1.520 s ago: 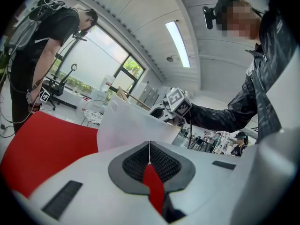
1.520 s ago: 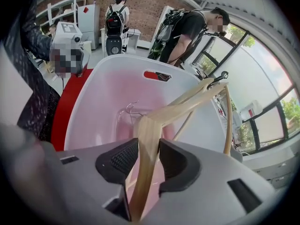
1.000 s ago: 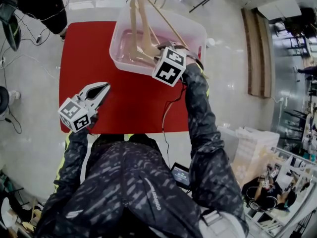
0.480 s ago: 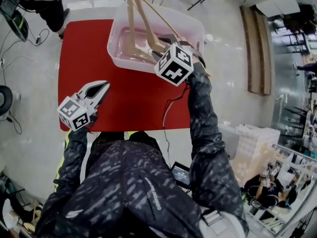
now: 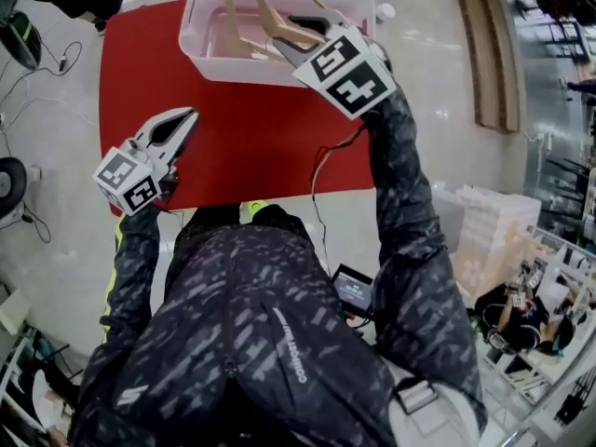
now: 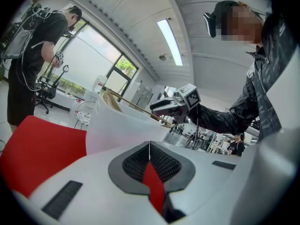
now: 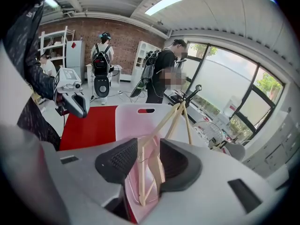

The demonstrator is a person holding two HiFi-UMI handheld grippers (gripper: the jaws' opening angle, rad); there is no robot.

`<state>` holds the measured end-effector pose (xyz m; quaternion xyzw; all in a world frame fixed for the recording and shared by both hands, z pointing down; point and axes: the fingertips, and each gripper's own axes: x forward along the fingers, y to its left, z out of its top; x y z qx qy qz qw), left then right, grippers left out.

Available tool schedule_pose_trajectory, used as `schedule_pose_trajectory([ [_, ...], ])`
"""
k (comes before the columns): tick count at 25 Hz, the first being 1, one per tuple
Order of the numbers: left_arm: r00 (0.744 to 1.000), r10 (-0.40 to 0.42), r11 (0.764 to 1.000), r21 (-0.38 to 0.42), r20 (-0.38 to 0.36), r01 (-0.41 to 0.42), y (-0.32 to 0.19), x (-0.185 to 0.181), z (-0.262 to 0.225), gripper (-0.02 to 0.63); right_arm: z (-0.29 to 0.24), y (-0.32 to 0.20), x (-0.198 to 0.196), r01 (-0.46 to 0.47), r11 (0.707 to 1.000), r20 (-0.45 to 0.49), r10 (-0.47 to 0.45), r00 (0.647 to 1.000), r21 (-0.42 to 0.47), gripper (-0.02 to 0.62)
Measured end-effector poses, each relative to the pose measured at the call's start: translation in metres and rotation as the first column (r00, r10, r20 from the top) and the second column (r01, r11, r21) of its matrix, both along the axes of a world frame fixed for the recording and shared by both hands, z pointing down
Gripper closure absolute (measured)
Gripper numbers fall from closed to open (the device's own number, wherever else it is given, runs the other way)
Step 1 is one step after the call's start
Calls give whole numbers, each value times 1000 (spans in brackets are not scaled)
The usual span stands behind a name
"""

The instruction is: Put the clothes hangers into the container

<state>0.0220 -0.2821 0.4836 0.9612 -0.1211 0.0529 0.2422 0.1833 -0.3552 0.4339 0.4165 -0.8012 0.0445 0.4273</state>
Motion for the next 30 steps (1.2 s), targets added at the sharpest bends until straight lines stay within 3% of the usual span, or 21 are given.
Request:
schedule_pose_trajectory([
  [5, 1000, -26, 1000, -9, -9, 26, 24, 24, 10, 594, 1, 24, 31, -47, 993, -58, 54, 997, 112, 550],
  [8, 1000, -13, 1000, -13, -1, 13, 52, 43, 7, 594, -8, 44, 50, -85, 983, -63, 96, 993, 161, 569],
  [13, 1000, -6, 1000, 10, 3, 6, 85, 76, -1, 594, -16, 77, 61, -100, 986, 93, 88, 992, 131, 575],
  [18, 1000, -24, 999, 37, 11, 24, 129, 103, 1, 594, -12, 129, 65, -79, 992, 269, 51, 962, 95, 575],
  [23, 998, -63, 996, 62, 17, 62, 206, 142, -20, 594, -16, 206, 96, -49, 993, 320, 13, 947, 105, 575],
  [30, 987, -157, 986, 64, 31, 155, 266, 118, -21, 594, -13, 261, 80, -6, 993, 361, -36, 932, 115, 575],
])
